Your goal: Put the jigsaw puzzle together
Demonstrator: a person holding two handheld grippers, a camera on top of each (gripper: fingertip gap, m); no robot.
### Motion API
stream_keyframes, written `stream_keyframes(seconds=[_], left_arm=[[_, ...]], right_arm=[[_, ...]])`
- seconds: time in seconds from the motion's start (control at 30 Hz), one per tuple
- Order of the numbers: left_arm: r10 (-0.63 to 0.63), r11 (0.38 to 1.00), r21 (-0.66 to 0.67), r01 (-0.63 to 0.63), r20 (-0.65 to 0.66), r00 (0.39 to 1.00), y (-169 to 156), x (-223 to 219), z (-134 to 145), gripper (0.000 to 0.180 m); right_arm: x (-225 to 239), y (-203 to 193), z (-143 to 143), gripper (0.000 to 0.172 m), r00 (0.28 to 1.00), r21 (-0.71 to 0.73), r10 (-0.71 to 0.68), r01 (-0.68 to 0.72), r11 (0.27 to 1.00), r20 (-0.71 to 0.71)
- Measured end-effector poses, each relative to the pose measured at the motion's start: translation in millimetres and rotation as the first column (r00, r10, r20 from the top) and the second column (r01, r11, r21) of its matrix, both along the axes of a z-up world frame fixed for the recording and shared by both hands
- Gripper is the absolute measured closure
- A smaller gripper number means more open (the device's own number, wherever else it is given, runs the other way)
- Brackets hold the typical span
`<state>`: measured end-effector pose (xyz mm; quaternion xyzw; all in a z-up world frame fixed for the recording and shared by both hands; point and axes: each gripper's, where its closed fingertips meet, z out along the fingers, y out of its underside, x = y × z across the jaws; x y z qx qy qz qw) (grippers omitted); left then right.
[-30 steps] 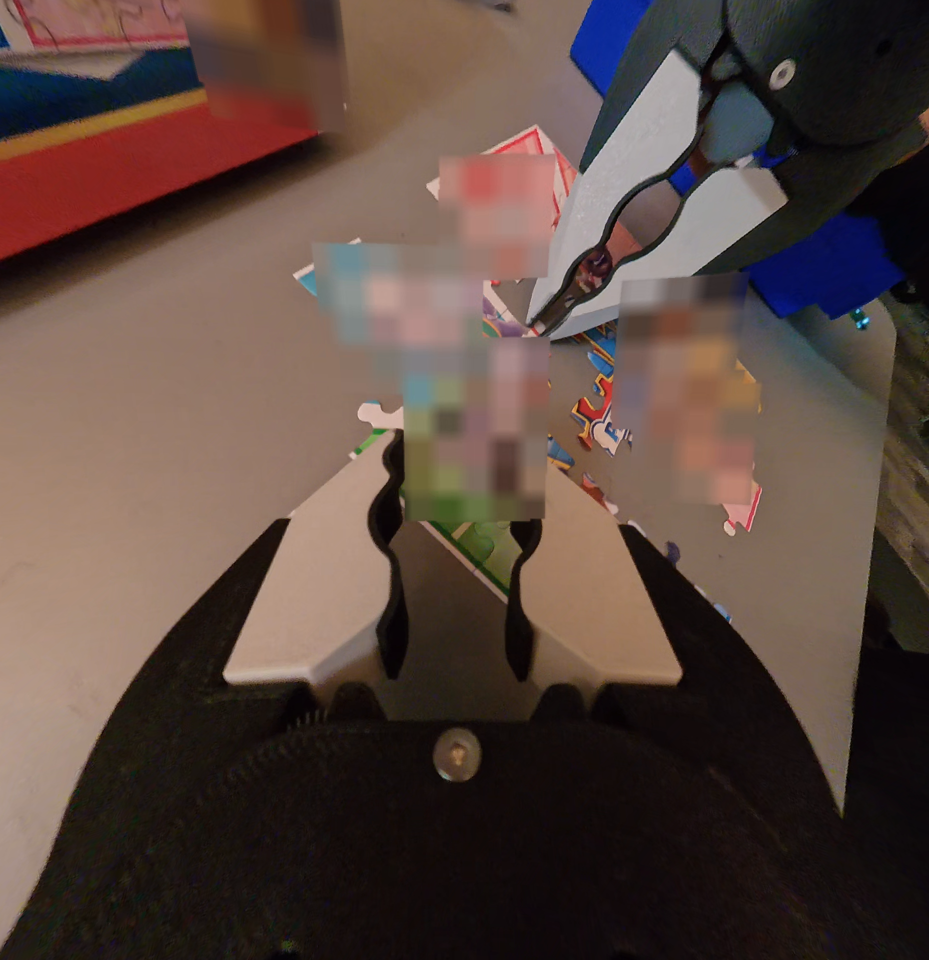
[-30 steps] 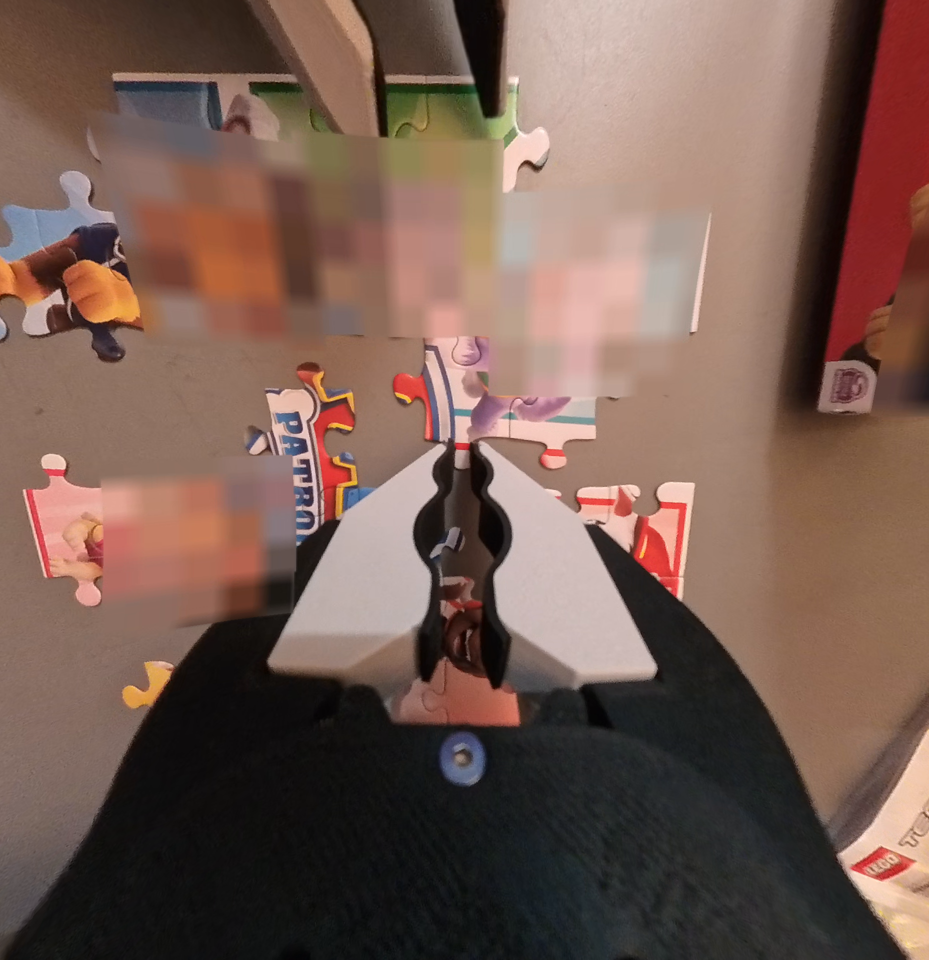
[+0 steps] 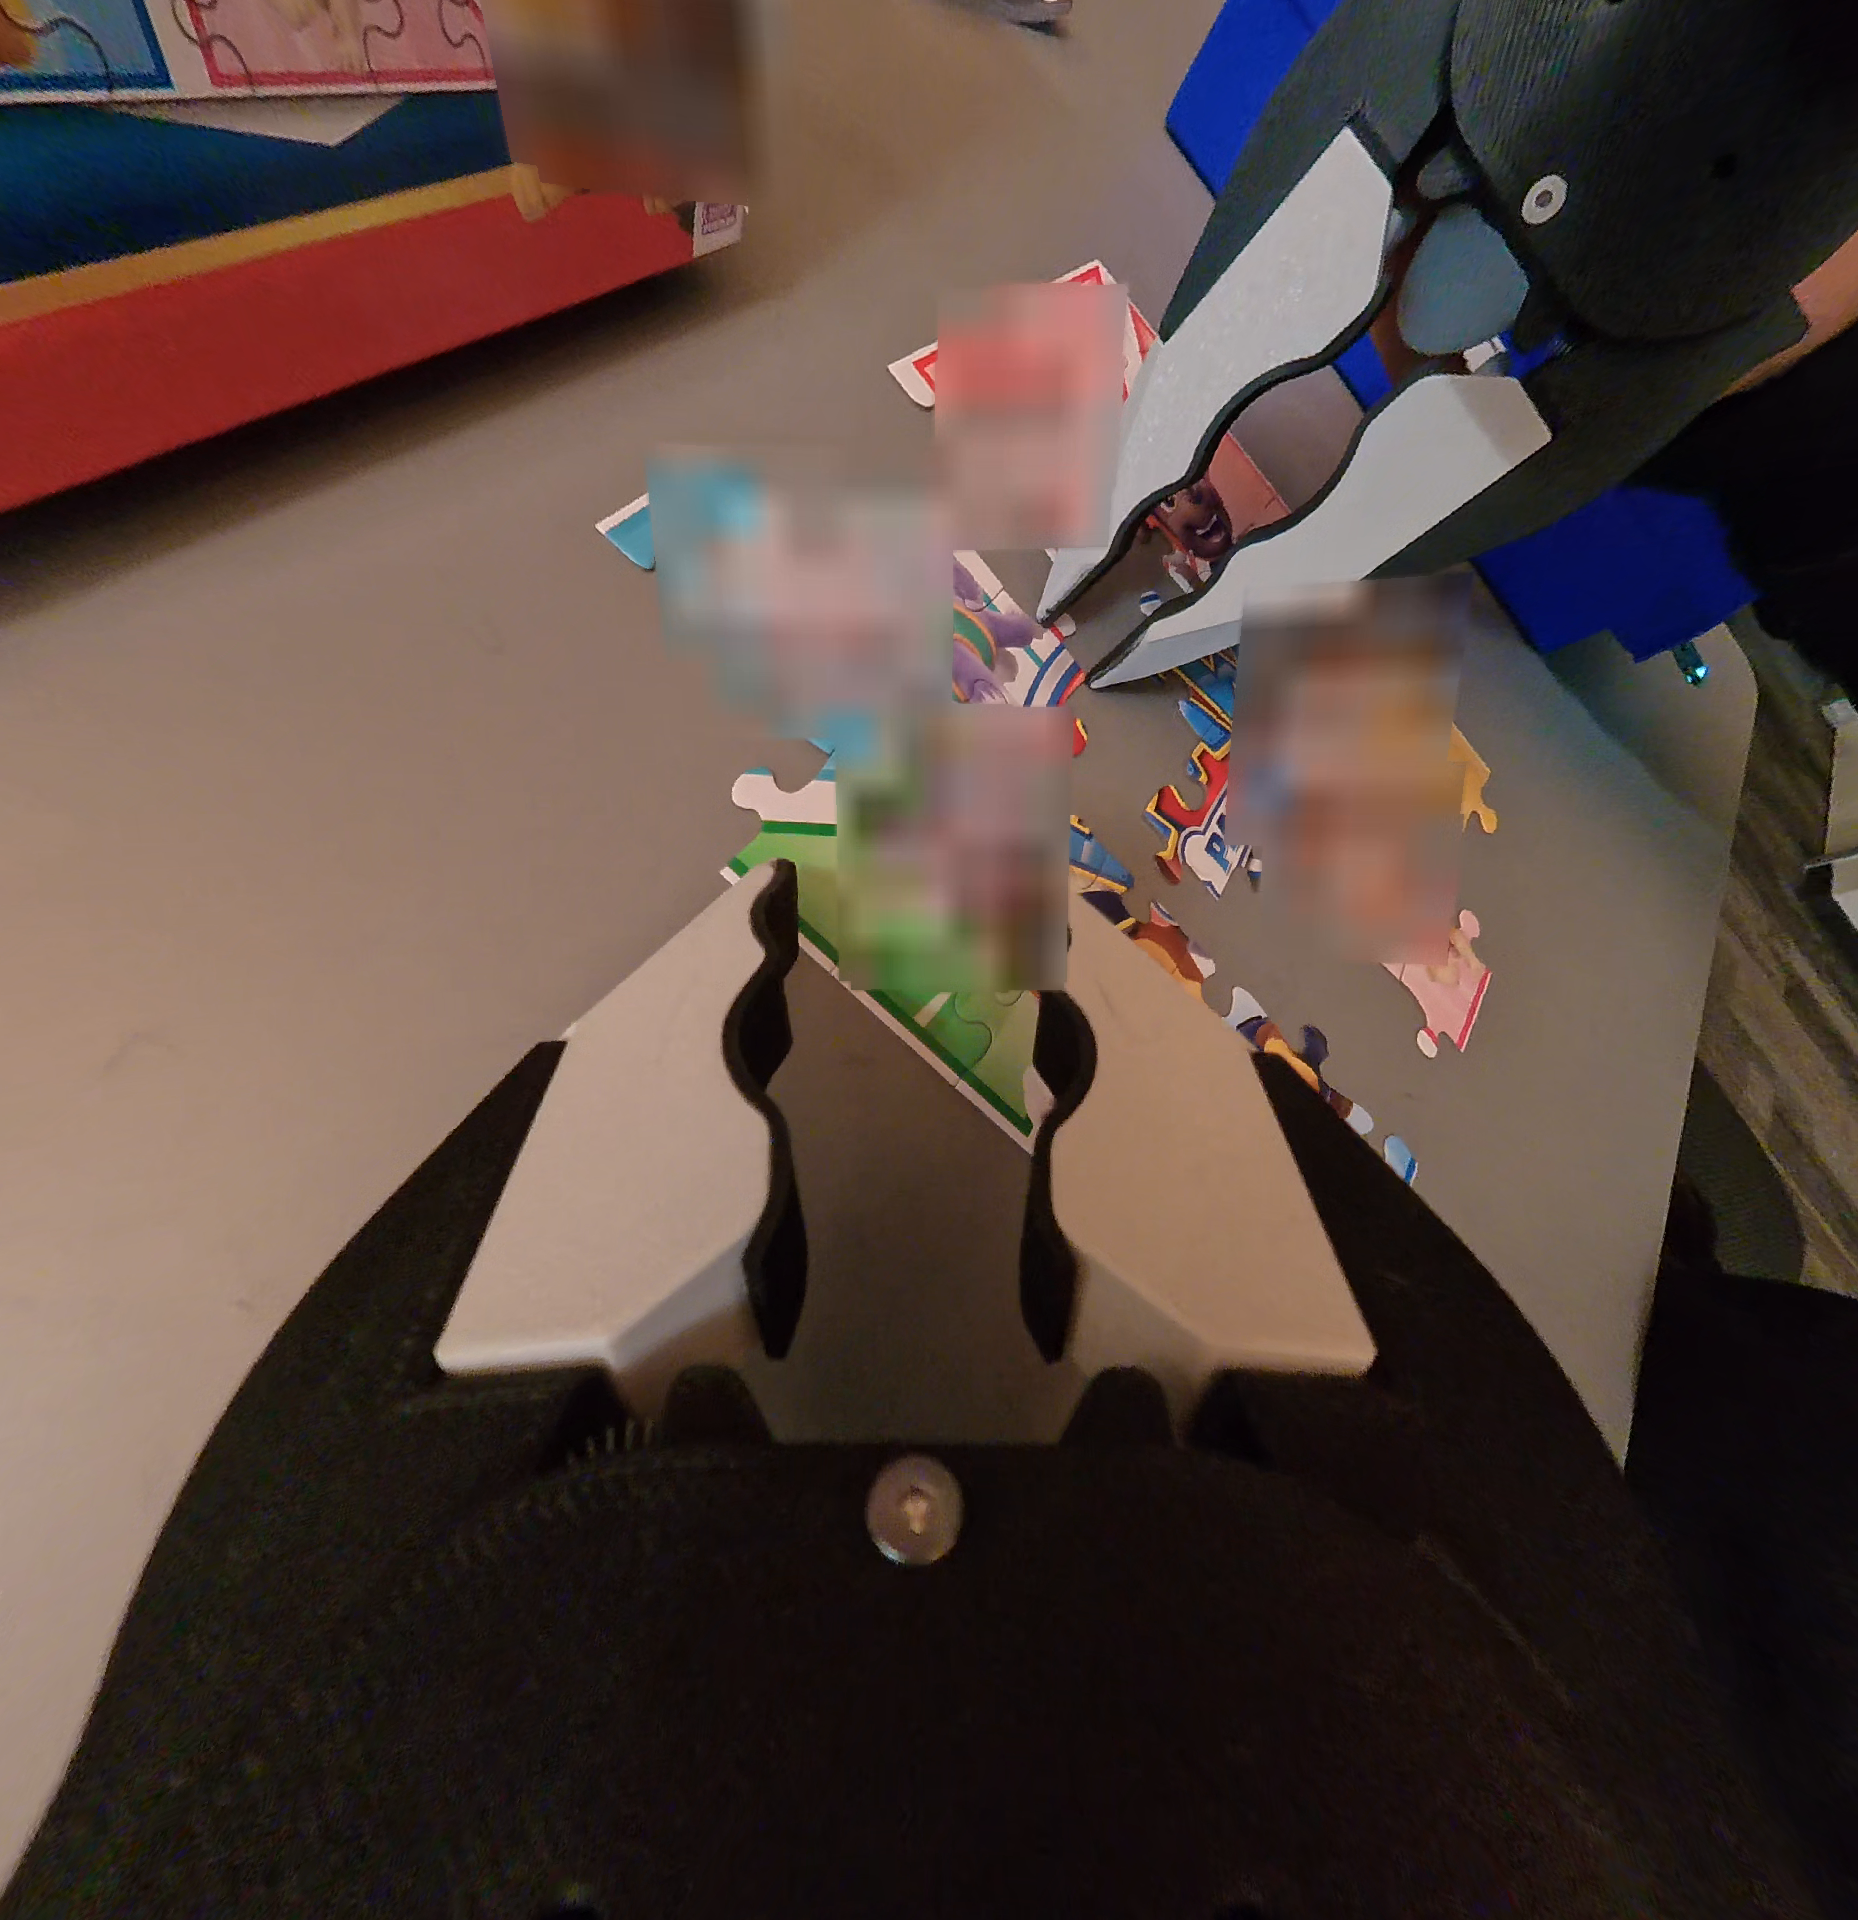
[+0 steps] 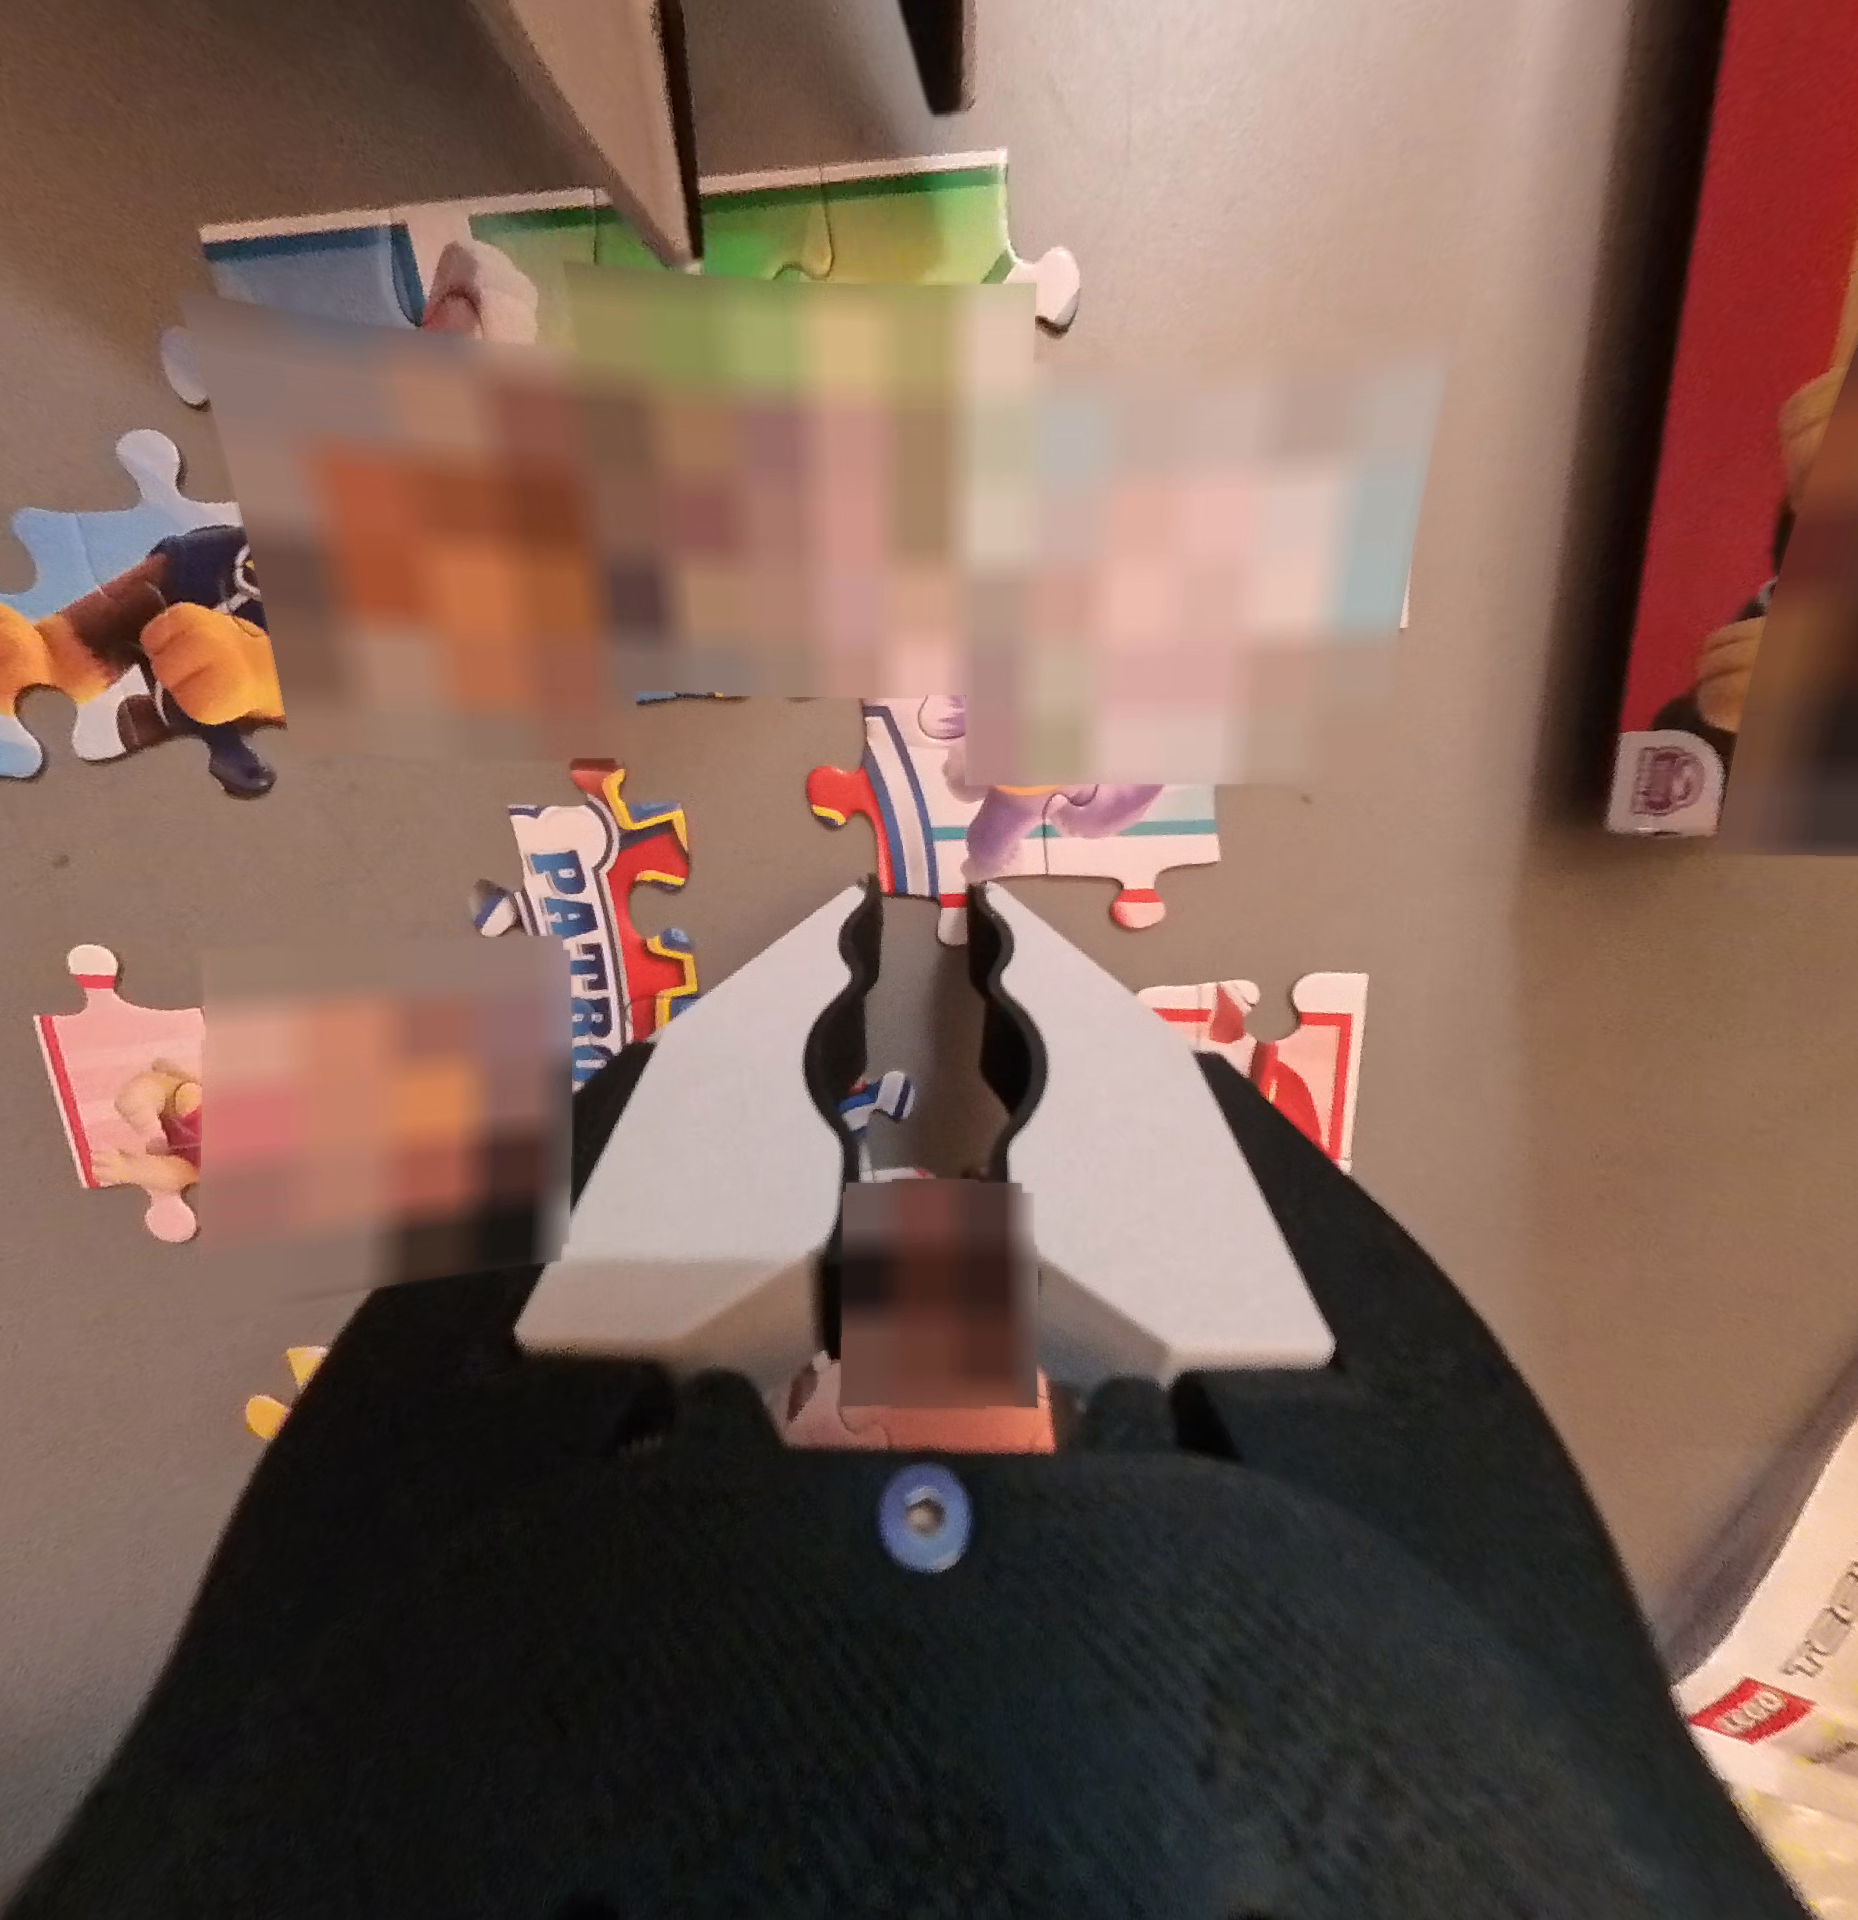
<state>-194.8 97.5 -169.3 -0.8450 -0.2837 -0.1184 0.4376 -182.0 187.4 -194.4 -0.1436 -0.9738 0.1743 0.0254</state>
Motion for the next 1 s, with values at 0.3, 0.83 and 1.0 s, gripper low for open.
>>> stream_keyframes(seconds=[0.3, 0.83, 1.0], left_arm=[[0.009, 1.000, -0.001, -0.009, 0.005, 1.000, -1.2, -2.7, -2.1, 0.138], [-0.007, 0.999, -0.039, 0.008, 0.023, 1.000, 0.7, 1.9, -12.3, 0.135], [-0.014, 1.000, 0.004, 0.013, 0.050, 0.999, 6.0, 3.9, -10.6, 0.134]], right_arm=[[-1.2, -0.5, 3.2, 0.172, 0.999, 0.001, 0.018, -0.017, 1.000, -0.044], [3.3, 5.7, 0.5, 0.150, 0.996, -0.023, -0.090, 0.091, 0.996, 0.008], [4.8, 8.4, -0.1, 0.154, 0.994, 0.010, -0.111, 0.112, 0.994, -0.006]])
